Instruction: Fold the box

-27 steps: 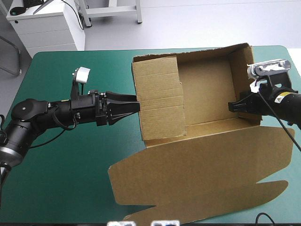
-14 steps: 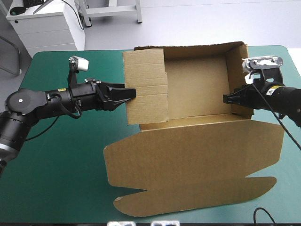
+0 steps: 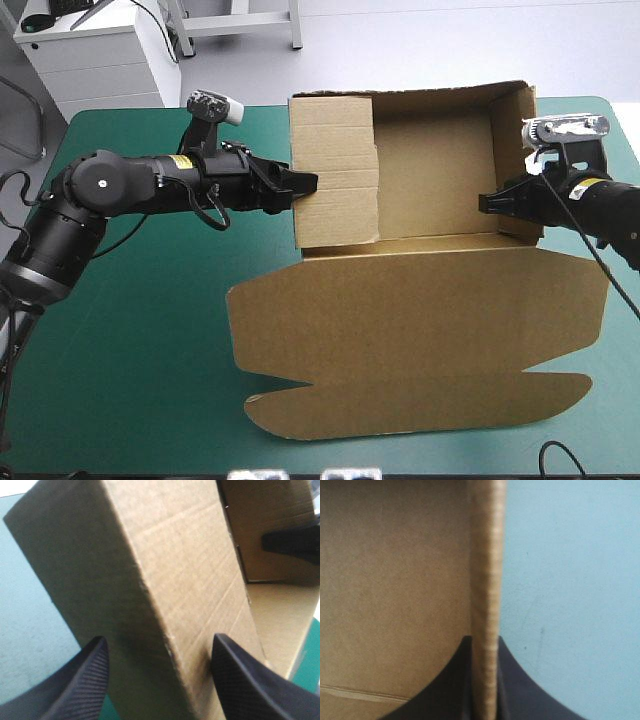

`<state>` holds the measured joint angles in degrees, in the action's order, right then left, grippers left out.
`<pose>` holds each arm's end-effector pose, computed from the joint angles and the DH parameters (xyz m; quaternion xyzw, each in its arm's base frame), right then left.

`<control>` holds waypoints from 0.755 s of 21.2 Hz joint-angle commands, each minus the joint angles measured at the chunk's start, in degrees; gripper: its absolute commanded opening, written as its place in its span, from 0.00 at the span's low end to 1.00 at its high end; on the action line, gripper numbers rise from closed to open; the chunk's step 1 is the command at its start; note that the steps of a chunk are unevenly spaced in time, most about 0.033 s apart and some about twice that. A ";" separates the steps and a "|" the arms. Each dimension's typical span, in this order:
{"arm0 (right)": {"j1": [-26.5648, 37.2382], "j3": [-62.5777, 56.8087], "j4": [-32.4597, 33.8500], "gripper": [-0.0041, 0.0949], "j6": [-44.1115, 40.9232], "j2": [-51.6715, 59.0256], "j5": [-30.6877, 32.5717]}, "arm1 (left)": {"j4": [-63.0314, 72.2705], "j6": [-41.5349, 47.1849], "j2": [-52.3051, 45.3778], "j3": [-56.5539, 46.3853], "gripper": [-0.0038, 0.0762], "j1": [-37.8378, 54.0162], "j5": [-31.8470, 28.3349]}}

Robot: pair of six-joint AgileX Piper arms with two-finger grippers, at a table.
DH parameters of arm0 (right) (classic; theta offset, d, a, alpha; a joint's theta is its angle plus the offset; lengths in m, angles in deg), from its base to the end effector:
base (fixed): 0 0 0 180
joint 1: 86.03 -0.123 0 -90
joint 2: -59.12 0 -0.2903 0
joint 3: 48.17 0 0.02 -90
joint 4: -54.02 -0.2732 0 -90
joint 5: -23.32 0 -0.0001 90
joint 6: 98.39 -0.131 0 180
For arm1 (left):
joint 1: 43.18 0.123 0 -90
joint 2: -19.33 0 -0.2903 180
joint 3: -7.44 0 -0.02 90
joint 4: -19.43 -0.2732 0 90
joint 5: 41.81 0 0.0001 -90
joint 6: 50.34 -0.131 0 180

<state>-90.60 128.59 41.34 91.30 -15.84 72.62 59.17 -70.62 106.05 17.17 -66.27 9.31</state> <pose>0.2887 0.0450 0.4013 -0.0833 0.8879 0.0872 0.4439 0.2897 -0.1944 0.4359 0.2418 0.8139 -0.3413 0.4032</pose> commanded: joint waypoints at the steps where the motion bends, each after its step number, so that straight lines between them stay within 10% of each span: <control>1: 0.13 2.26 -2.82 0.03 -0.78 1.25 -4.79 | -11.69 9.77 -0.52 3.63 0.59 -3.18 -4.07; 16: 0.13 2.26 -5.35 0.03 -0.78 1.12 -3.63 | -50.62 40.82 11.26 17.16 0.57 -18.29 0.21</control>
<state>-90.60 128.59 41.41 91.15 -15.94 72.65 12.44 -33.01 118.67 31.73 -83.74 13.33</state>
